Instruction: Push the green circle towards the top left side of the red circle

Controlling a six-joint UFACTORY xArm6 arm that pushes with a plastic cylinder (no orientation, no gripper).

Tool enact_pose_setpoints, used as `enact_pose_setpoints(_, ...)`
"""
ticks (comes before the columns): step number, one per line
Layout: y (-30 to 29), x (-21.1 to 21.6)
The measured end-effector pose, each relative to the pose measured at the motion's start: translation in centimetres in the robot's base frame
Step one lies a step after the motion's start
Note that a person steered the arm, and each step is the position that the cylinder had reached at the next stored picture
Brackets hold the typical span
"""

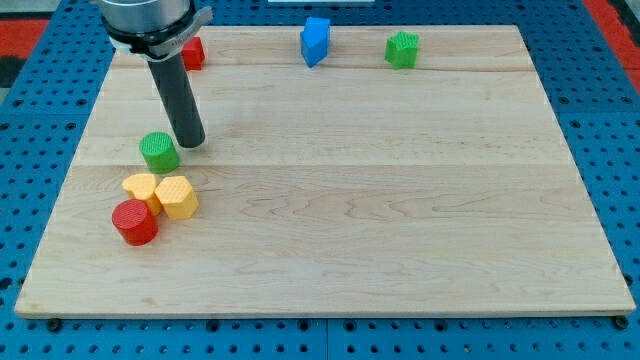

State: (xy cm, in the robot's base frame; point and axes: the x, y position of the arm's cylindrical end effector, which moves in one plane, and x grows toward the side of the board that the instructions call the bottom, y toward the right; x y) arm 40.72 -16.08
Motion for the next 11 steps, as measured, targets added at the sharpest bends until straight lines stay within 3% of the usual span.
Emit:
enact_pose_setpoints(2,-6.7,4.8)
enact_pose_setpoints(4,-13.7,4.5)
enact_pose_setpoints(6,-12.8,11.8)
enact_pose_setpoints(8,-14.3,11.3)
enact_pose_setpoints(9,-12.2,7.5)
enact_pose_setpoints(11,-11.4,10.3)
